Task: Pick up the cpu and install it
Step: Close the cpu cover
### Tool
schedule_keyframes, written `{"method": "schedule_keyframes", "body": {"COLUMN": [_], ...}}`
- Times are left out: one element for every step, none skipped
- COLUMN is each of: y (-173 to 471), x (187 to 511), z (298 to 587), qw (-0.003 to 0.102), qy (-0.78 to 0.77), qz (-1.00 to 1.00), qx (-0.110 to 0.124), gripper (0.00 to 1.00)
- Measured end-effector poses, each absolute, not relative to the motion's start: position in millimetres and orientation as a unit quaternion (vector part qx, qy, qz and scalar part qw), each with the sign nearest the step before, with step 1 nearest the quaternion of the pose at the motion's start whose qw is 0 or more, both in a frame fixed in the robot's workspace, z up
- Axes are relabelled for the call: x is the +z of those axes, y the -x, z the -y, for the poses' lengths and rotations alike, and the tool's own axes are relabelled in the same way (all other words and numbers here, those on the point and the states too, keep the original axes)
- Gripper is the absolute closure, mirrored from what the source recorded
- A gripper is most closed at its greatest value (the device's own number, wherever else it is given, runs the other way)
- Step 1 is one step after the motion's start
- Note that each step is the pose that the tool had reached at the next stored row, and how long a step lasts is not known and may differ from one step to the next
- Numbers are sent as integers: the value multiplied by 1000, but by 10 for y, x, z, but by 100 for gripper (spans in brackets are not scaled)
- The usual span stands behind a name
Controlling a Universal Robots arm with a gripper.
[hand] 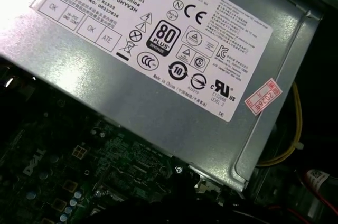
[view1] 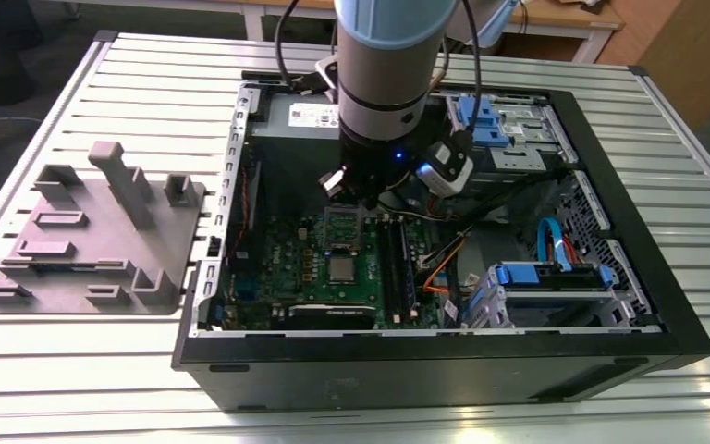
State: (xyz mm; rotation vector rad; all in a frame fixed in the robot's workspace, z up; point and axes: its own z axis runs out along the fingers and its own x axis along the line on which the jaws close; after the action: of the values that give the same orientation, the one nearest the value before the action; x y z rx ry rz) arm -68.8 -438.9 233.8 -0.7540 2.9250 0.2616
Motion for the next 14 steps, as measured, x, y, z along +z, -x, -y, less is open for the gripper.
{"method": "schedule_keyframes", "body": {"y": [689, 689, 689, 688, 688, 688, 689, 690, 691, 693, 695, 696, 698, 700], "x": [2343, 2347, 2350, 2354, 2359, 2361, 2362, 2364, 2367, 2369, 2371, 2372, 2374, 2376], "z": [4390, 4390, 4389, 4389, 4389, 4389, 4390, 4390, 4392, 4393, 4395, 4399, 4405, 4410], "qw": [55, 55, 55, 55, 55, 55, 55, 55, 56, 56, 56, 56, 57, 57], "qy": [250, 251, 252, 253, 254, 255, 257, 259, 260, 262, 264, 266, 269, 271], "qz": [-963, -963, -962, -962, -962, -961, -961, -961, -960, -960, -959, -958, -958, -957], "qx": [86, 86, 86, 86, 86, 86, 86, 86, 86, 86, 86, 86, 86, 86], "gripper": [89, 89, 89, 89, 89, 89, 89, 89, 89, 89, 89, 89, 89, 89]}}
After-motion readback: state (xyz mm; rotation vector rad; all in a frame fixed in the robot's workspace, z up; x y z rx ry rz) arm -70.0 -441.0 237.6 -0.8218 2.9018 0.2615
